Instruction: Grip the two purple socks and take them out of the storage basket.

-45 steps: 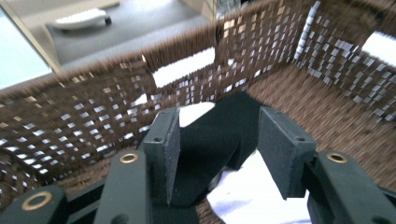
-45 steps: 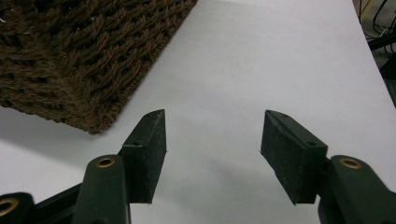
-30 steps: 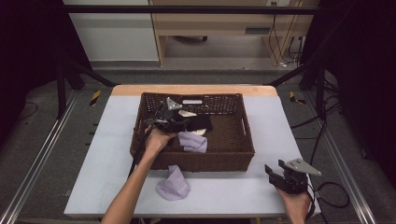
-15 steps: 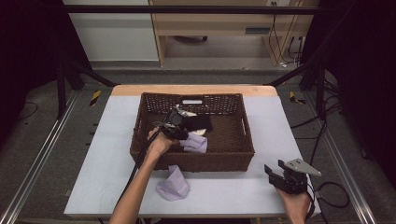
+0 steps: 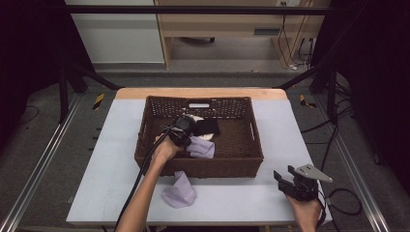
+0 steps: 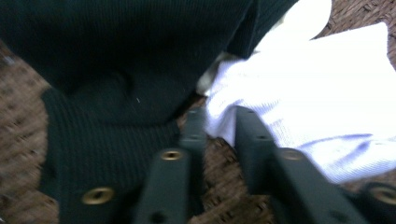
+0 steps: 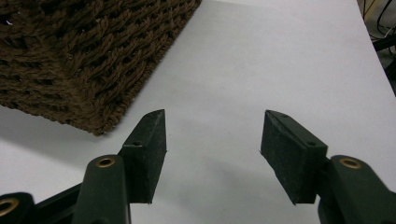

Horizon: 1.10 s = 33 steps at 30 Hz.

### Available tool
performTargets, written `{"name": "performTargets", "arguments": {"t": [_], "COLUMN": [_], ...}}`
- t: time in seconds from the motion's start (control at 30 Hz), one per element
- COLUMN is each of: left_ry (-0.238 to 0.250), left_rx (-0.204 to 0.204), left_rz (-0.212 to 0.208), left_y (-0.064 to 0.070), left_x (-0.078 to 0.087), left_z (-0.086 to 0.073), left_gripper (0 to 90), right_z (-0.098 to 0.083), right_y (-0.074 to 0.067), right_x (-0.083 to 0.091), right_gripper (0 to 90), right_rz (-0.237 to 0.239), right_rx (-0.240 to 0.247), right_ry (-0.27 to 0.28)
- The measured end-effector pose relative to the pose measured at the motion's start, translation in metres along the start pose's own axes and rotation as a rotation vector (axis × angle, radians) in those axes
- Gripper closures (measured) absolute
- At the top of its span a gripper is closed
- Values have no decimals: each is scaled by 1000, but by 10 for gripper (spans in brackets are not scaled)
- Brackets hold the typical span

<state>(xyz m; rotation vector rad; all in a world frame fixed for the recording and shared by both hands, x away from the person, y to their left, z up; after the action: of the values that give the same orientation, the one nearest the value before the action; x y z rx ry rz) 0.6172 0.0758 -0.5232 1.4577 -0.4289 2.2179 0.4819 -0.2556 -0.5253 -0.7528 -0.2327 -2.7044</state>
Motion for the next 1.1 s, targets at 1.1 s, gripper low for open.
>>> {"name": "performTargets", "arguments": {"t": [1.1], "left_ry": [696], "left_rx": [3], "left_rz": [-118], "left_y": [4], "left_x": [104], "left_z": [40], "left_gripper": [874], "right_z": [-1], "right_y": [2], "right_x": [0], "right_gripper": [407], "right_rz": [-8], "right_rx": [6], "right_ry": [-4]}}
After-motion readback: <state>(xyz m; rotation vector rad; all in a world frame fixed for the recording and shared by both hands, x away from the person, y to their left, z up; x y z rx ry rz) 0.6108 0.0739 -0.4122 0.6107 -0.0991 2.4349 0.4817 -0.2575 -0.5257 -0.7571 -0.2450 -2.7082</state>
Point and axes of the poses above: each handheld gripper's, and its own axes: x roughly backward along the jaws, z roughly out of its top, y roughly to its right, the point moved 10 cm from there along -x, roughly forward along the jaws, and after that the axes turned 5 degrees about x, right-handed, at the moved point
